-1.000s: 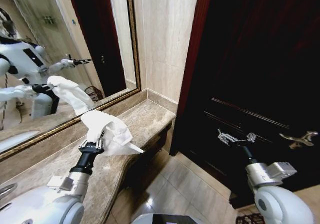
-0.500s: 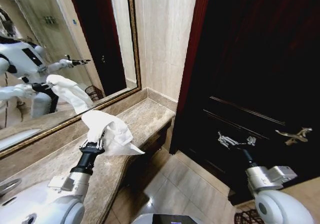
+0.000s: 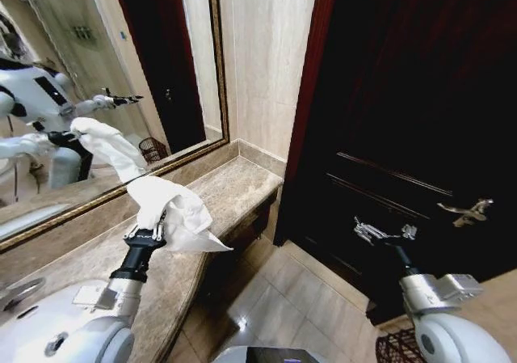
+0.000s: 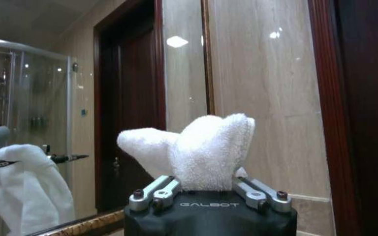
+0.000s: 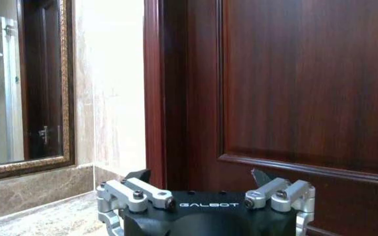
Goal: Discard the used towel into the hamper.
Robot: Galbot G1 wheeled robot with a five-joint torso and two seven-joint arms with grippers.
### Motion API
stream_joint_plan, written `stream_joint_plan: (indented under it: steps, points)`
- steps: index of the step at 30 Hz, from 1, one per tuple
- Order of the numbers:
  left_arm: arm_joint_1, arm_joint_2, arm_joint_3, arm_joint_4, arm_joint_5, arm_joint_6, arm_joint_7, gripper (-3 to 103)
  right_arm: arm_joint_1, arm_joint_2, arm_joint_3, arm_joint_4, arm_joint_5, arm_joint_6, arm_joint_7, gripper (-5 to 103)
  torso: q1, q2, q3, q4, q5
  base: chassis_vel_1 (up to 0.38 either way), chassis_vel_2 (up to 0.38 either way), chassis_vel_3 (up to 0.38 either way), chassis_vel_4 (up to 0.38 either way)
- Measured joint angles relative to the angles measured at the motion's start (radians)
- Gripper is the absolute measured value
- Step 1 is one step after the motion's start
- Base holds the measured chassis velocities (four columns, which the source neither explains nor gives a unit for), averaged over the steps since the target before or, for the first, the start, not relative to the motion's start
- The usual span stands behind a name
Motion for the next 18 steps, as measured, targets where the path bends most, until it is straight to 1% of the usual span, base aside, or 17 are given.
stream_joint_plan:
  steps: [9,18]
  points:
    - [-0.007,0.008,-0.005,0.012,-0.005,-0.012,0.006,11,0.004,0.016,-0.005,0.007,-0.009,-0.001,-0.003,100,0.0,0.0,0.0,0.0001,-0.0003,0.058,-0.054,-0.078,0.045]
    - [-0.015,0.013,-0.003,0.025,-0.014,-0.018,0.008,11,-0.012,0.024,0.003,0.006,-0.01,0.014,-0.005,100,0.0,0.0,0.0,-0.0001,0.0,0.021,-0.117,-0.105,0.026]
